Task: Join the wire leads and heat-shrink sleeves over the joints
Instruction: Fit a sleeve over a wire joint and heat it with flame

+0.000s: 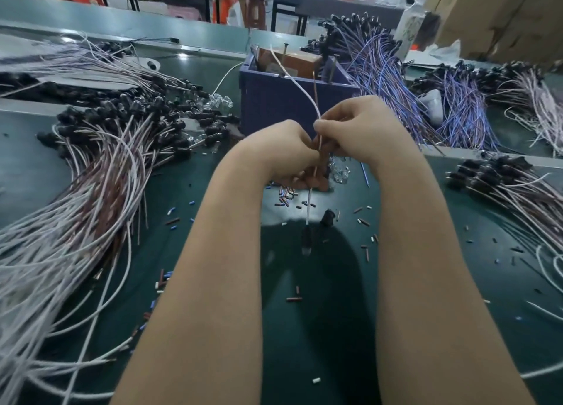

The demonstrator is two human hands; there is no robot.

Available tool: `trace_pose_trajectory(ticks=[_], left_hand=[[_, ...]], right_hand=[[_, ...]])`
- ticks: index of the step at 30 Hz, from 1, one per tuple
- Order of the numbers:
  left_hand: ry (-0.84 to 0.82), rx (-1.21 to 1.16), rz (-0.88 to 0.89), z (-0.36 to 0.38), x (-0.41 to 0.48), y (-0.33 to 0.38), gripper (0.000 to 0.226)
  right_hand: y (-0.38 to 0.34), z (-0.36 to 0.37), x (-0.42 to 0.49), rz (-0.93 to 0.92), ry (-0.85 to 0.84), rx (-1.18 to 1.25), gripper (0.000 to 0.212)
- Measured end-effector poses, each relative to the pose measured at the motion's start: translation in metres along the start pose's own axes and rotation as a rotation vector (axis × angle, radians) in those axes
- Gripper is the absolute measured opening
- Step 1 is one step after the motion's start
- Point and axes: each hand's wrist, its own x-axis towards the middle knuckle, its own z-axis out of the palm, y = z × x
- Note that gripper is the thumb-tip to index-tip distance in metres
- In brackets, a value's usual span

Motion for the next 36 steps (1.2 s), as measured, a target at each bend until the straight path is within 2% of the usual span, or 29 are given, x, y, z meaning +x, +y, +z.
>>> trace_pose_trajectory(ticks=[4, 8, 11, 13, 18, 21, 26, 28, 29, 31, 34, 36], left_hand=[[0.034, 0.061, 0.002, -0.002, 0.004, -0.003, 0.020], [0.043, -0.051, 0.015, -0.003, 0.003, -0.003, 0.023], [0.130, -0.158, -0.005, -0.005, 0.003, -0.005, 0.023], [0.230, -0.211, -0.022, -0.007, 0.004, -0.005, 0.022], [0.348, -0.358, 0.026, -0.004, 0.009, -0.004, 0.031], [0.367, -0.282, 0.028, -0.001, 0.012, -0.006, 0.030], [0.363, -0.256, 0.056, 0.000, 0.015, -0.010, 0.032], [0.373, -0.239, 0.054, 0.001, 0.016, -0.011, 0.033], [0.378, -0.242, 0.043, 0.002, 0.016, -0.012, 0.034], [0.387, -0.222, 0.019, 0.001, 0.016, -0.013, 0.034], [0.336, -0.103, -0.001, -0.001, 0.015, -0.012, 0.033], [0.227, -0.025, -0.022, 0.001, 0.013, -0.011, 0.032]], right_hand=[[0.003, 0.000, 0.001, 0.048, -0.028, 0.078, 0.024], [0.003, -0.003, 0.000, 0.055, 0.005, 0.120, 0.023], [0.002, -0.006, 0.001, 0.056, 0.136, 0.156, 0.017], [0.000, -0.009, 0.000, 0.056, 0.140, 0.113, 0.014], [-0.002, -0.011, -0.008, 0.122, -0.281, -0.140, 0.017], [-0.004, -0.009, -0.011, 0.114, -0.481, -0.171, 0.012], [-0.003, -0.003, -0.012, 0.110, -0.614, -0.207, 0.014], [-0.003, -0.002, -0.013, 0.111, -0.638, -0.179, 0.008], [-0.004, -0.003, -0.014, 0.116, -0.636, -0.158, 0.008], [0.000, -0.007, -0.011, 0.152, -0.551, -0.123, 0.024], [0.009, -0.006, -0.001, 0.203, -0.181, 0.052, 0.024], [0.012, 0.000, 0.006, 0.142, 0.005, 0.086, 0.020]])
